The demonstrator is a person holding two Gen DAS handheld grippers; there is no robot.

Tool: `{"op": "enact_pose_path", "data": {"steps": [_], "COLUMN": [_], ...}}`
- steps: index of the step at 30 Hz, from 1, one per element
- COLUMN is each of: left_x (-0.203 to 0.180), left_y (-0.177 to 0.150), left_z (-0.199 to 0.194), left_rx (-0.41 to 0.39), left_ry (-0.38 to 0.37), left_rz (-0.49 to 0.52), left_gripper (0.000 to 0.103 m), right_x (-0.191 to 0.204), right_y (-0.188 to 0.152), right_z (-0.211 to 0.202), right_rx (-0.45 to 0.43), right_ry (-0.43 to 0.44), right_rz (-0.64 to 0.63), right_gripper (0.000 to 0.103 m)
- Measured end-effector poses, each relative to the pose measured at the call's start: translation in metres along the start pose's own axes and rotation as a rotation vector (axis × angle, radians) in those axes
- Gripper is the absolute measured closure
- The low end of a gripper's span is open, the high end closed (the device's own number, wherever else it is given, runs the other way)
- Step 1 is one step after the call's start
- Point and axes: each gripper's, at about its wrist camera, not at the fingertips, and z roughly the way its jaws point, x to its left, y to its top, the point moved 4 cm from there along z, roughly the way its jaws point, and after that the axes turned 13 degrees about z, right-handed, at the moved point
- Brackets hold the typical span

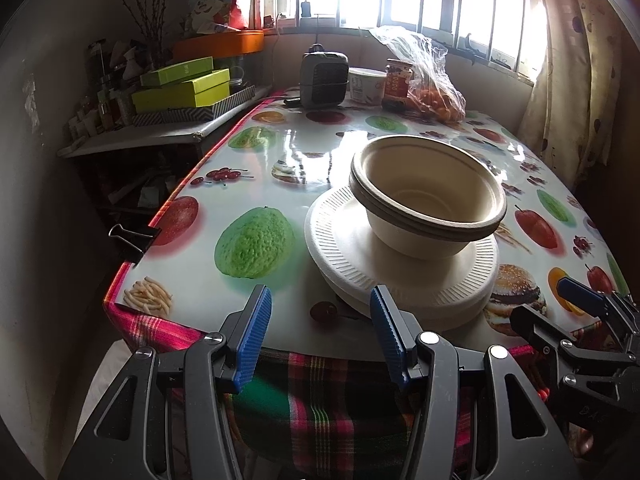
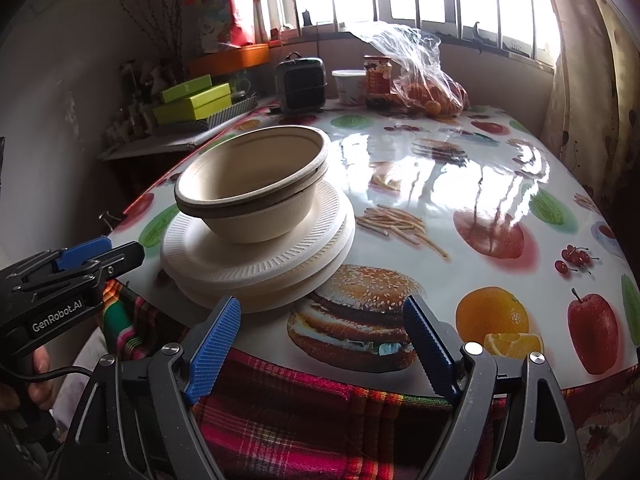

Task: Organize plates and bowls

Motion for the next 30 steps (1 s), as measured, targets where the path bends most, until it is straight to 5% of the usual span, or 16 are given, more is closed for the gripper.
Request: {"op": "enact_pose_path", "data": {"steps": [30], "left_x": [-0.006], "left_y": [-0.002], "left_z": [-0.012], "left_rx": [-0.013], "left_ry": [0.036], "left_rz": [0.018], "left_gripper": [0.050], "right_x": [0.002], "right_y": [-0.004], "right_z": [-0.008], "right_rx": [-0.008], "right_ry": [0.001], "right_rz": [-0.002], "right_gripper": [0.019]}}
